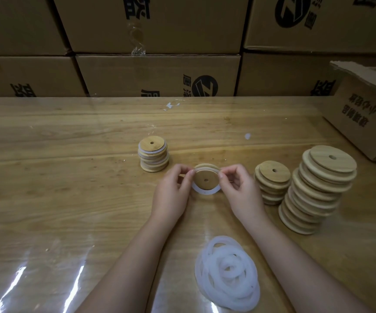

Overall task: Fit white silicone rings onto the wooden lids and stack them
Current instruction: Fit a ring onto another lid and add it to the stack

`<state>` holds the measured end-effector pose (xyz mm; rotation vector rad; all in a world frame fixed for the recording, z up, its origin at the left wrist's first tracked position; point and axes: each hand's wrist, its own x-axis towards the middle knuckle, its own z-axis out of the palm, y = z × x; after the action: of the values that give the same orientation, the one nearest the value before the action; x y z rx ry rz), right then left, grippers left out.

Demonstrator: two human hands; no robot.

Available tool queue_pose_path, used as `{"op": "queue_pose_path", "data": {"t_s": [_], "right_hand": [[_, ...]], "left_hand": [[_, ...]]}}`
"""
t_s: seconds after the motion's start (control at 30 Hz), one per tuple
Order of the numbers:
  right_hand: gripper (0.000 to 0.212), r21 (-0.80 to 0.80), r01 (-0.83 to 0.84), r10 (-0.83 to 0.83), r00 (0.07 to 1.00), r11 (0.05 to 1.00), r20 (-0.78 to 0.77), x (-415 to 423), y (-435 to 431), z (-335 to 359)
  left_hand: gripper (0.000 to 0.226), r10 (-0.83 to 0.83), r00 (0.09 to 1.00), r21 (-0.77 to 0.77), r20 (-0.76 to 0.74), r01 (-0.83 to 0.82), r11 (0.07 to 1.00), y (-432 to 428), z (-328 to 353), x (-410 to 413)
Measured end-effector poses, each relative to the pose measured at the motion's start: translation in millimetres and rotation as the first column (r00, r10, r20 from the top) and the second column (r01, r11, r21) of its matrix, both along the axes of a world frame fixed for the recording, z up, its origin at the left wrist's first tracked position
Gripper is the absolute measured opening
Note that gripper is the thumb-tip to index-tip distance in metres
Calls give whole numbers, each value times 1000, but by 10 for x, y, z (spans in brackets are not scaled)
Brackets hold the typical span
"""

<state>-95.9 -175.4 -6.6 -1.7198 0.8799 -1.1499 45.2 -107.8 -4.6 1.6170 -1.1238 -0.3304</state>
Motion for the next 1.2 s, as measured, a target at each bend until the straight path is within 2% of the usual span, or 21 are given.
{"op": "queue_pose_path", "data": {"t_s": [0.3,0.5,0.8,0.97,1.2], "right_hand": [[21,29,-2,3,1000,1000,-14,14,-16,-1],[21,19,-7,7,999,1000,-33,12,-6,12],[19,33,1,1,998,999,-58,5,-3,9],[18,54,1,4,995,999,-99,9,-9,-6],[16,51,-11,15,996,999,-93,10,-22,-5]], "left_hand": [[18,38,999,35,-1,-38,999,-4,11,3],[9,43,999,44,-1,-43,998,-20,-3,15],[11,32,999,43,16,-33,999,-18,1,16],[21,44,999,47,-25,-43,998,-23,-9,33],[20,45,996,65,-77,-40,997,-19,20,21]]}}
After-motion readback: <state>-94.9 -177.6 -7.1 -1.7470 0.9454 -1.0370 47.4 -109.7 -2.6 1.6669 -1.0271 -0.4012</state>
